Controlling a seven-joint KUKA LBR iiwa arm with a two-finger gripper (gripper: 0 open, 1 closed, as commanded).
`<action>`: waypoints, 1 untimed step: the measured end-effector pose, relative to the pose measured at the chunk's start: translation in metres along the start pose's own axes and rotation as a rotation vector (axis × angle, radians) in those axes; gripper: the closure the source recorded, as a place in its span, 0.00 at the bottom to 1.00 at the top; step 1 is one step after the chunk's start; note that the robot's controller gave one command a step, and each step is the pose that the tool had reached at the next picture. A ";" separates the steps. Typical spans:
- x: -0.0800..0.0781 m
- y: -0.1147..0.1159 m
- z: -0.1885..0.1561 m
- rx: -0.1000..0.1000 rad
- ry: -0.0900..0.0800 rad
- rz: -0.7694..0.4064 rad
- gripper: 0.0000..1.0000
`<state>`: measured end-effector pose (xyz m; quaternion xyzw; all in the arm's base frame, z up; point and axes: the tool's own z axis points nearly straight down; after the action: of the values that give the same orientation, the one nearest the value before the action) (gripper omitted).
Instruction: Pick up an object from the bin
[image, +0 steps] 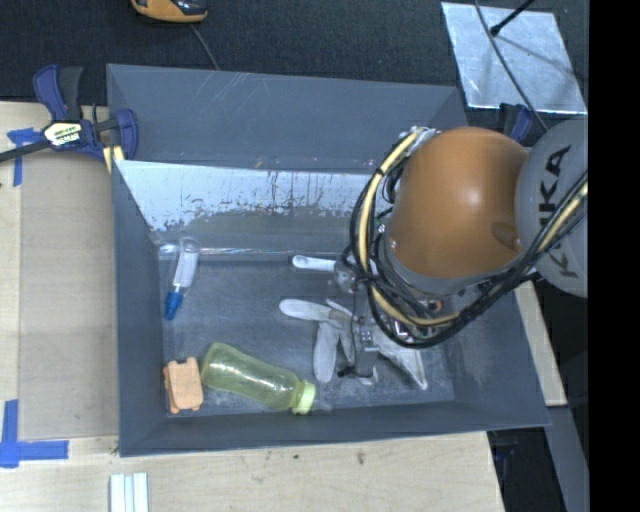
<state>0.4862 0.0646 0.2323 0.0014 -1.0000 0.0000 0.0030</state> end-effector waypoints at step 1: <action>-0.002 0.000 -0.004 -0.001 -0.009 0.003 0.00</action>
Offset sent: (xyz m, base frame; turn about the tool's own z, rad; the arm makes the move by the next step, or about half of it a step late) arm 0.0200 -0.0162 -0.0658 0.0665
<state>0.4877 0.0642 0.2368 0.0000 -1.0000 -0.0005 -0.0015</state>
